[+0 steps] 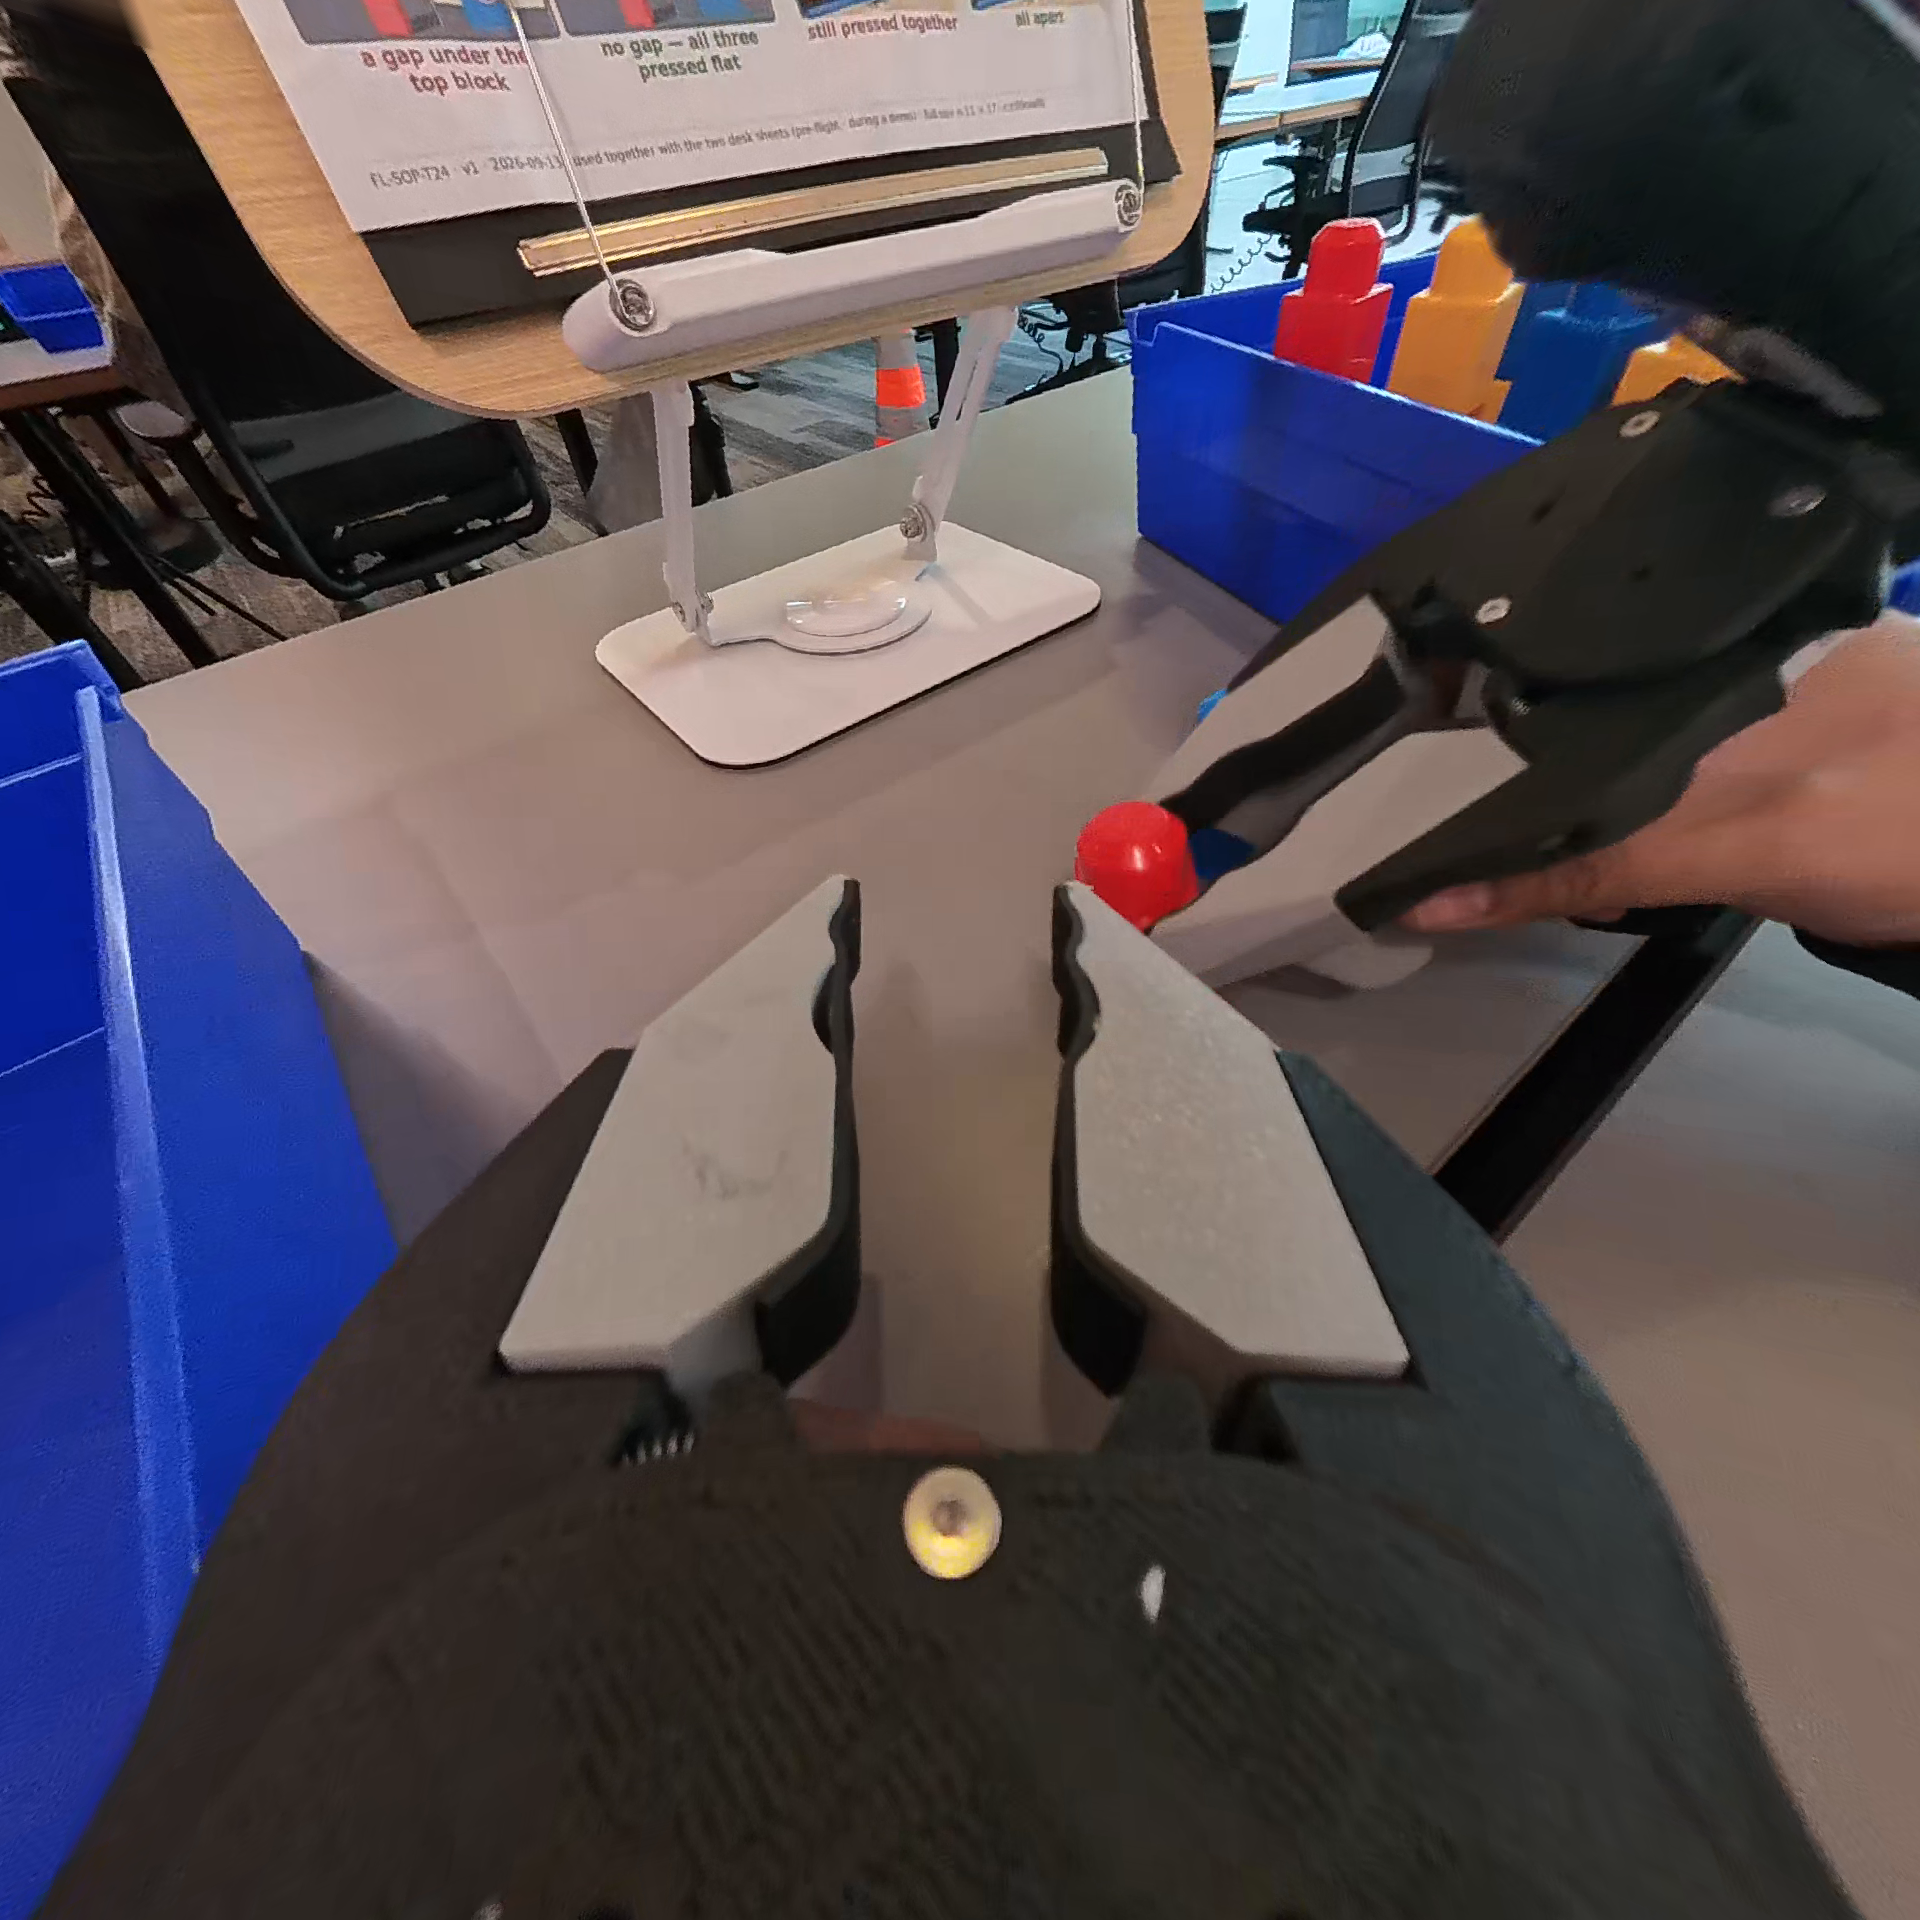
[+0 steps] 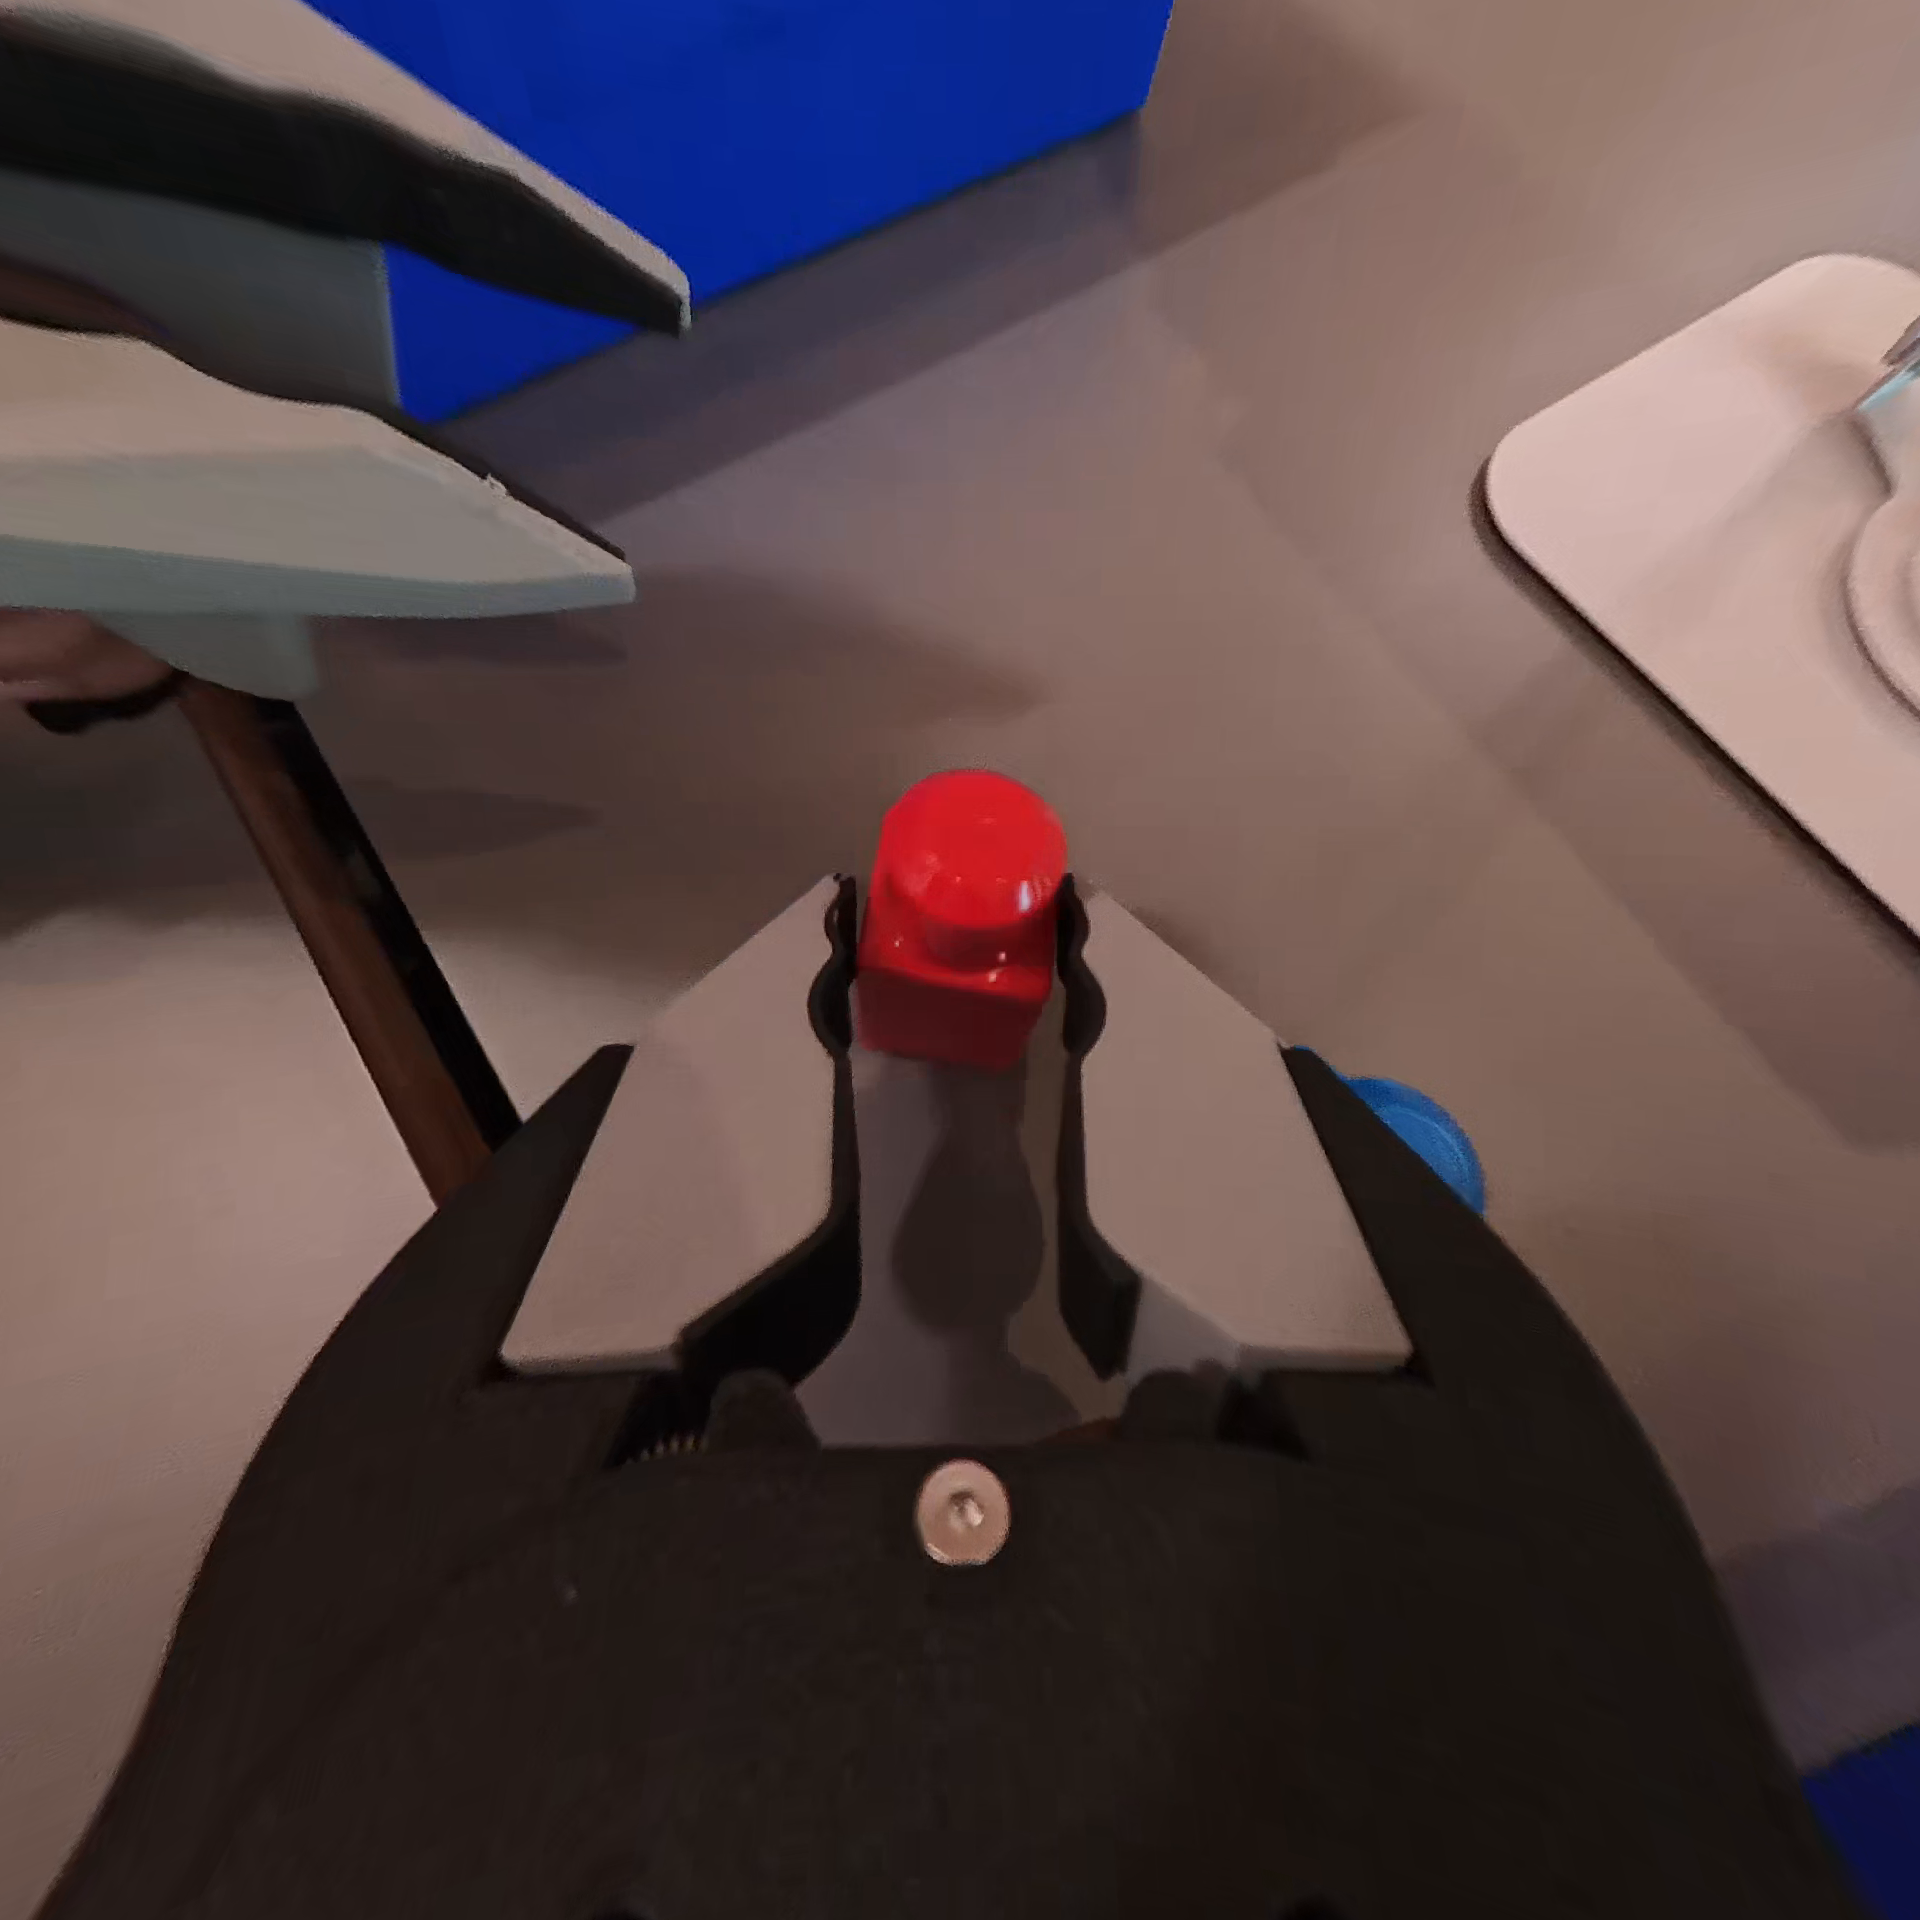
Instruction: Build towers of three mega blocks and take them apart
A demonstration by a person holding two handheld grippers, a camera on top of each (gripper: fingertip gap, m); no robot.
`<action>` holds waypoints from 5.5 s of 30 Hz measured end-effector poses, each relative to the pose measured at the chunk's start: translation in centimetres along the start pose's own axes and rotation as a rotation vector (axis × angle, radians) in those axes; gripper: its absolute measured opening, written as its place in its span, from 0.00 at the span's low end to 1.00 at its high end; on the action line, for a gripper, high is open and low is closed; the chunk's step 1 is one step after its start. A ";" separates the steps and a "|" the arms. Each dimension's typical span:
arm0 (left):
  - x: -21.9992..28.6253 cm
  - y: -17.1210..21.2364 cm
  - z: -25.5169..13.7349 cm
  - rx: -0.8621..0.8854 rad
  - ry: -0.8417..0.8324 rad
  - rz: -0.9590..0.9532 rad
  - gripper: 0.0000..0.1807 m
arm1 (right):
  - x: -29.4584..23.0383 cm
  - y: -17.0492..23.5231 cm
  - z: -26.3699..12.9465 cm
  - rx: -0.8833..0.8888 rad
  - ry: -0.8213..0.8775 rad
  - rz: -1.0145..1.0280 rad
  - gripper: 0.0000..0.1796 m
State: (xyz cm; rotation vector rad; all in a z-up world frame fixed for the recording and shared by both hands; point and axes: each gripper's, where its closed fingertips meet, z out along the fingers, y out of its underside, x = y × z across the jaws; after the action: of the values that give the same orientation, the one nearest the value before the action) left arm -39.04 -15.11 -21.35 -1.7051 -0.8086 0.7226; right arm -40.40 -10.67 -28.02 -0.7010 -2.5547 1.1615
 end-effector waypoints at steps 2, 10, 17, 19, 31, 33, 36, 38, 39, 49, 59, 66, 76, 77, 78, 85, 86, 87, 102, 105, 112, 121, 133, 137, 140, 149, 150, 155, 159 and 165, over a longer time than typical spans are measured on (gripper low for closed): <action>0.0 0.0 0.0 -0.001 0.000 0.001 0.20 | 0.0 0.1 0.1 -0.004 0.003 -0.006 0.20; 0.0 -0.3 -0.2 0.017 0.004 -0.012 0.20 | -0.5 -3.5 -2.3 0.199 -0.045 0.025 0.24; 0.5 -2.4 -2.2 0.089 0.024 -0.065 0.21 | 1.0 -7.0 -6.2 0.453 0.058 0.002 0.22; 0.8 -4.8 -4.2 0.156 0.062 -0.069 0.20 | 1.6 -7.3 -6.9 0.487 0.090 0.019 0.20; -24.2 -2.0 -4.3 -0.429 -0.337 0.094 0.18 | 0.7 -8.0 -7.0 0.512 0.083 0.023 0.18; -27.2 1.6 -3.8 -0.614 -0.376 0.151 0.22 | 0.3 -8.1 -7.0 0.513 0.079 0.012 0.18; -30.1 4.4 -2.7 -0.742 -0.412 0.238 0.23 | -0.1 -8.2 -7.0 0.519 0.061 0.016 0.17; -31.4 5.2 -2.0 -0.783 -0.423 0.246 0.23 | -0.1 -8.2 -6.9 0.524 0.048 0.029 0.17; -31.8 5.6 -1.6 -0.799 -0.417 0.240 0.23 | 0.0 -8.2 -6.9 0.526 0.044 0.037 0.17; -33.8 7.9 -0.1 -0.976 -0.402 0.300 0.27 | 1.5 -7.6 -7.0 0.522 0.009 0.188 0.19; -33.5 9.8 -1.1 -1.095 -0.406 0.336 0.26 | -0.1 -4.5 -3.8 0.265 -0.055 0.129 0.22; -32.3 9.0 -2.2 -1.120 -0.404 0.371 0.06 | -0.4 -2.2 -2.6 0.116 -0.059 0.080 0.24; -30.1 7.9 -3.6 -1.067 -0.330 0.320 0.00 | -0.6 -2.2 -2.3 0.110 -0.049 0.057 0.23; -30.7 7.5 -3.6 -1.065 -0.356 0.360 0.00 | -0.7 -2.4 -2.4 0.117 -0.051 0.055 0.23; -30.8 7.6 -3.6 -1.074 -0.356 0.385 0.01 | -0.8 -2.5 -2.4 0.120 -0.052 0.053 0.23; -31.8 8.5 -2.7 -1.109 -0.301 0.417 0.02 | -0.8 -2.7 -2.6 0.135 -0.056 0.053 0.22; -31.9 8.4 -2.8 -1.116 -0.282 0.424 0.05 | -0.8 -2.7 -2.6 0.136 -0.062 0.059 0.22; -31.9 8.4 -3.0 -1.128 -0.254 0.427 0.08 | -0.9 -2.7 -2.5 0.138 -0.069 0.065 0.22; -31.1 11.2 -3.1 -1.241 -0.075 0.416 0.29 | -1.5 -3.3 -2.6 0.159 -0.076 0.044 0.20; -31.3 11.2 -2.9 -1.248 -0.092 0.448 0.22 | -1.3 -3.5 -2.9 0.171 -0.075 0.056 0.20; -29.3 8.9 -3.8 -1.105 -0.079 0.381 0.20 | -0.7 -4.0 -3.5 0.214 -0.075 0.084 0.19; -18.3 -3.0 -5.5 -0.475 0.091 0.188 0.20 | -0.7 -6.2 -6.0 0.378 -0.144 0.137 0.19; 3.4 -6.4 -3.2 -0.045 0.481 -0.021 0.19 | -2.9 -8.6 -10.5 0.590 -0.359 0.060 0.22; 5.8 -6.5 -1.7 0.037 0.635 -0.154 0.19 | -2.2 -8.5 -11.5 0.627 -0.417 0.100 0.21; 6.1 -6.6 -1.1 0.091 0.690 -0.210 0.19 | -2.2 -8.4 -12.3 0.640 -0.506 0.141 0.22; 7.8 -5.4 -1.2 0.050 0.779 -0.177 0.19 | -4.1 -7.5 -10.9 0.549 -0.572 0.097 0.24; 7.8 -5.2 -1.1 0.045 0.778 -0.175 0.19 | -4.4 -7.5 -10.8 0.545 -0.579 0.092 0.22; 8.0 -5.2 -1.8 0.061 0.820 -0.223 0.19 | -5.2 -7.5 -11.2 0.556 -0.660 0.106 0.18; 8.0 -5.4 -1.8 0.079 0.815 -0.246 0.19 | -5.0 -7.7 -11.3 0.562 -0.658 0.112 0.18; 7.1 -4.0 -0.5 0.033 0.716 -0.198 0.19 | -3.1 -8.0 -11.2 0.596 -0.530 0.121 0.17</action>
State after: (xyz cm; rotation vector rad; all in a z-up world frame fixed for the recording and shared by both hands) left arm -35.12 -8.87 -17.88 -1.6569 -0.4400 -0.0316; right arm -35.74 -9.65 -14.79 -0.4392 -2.3232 2.2629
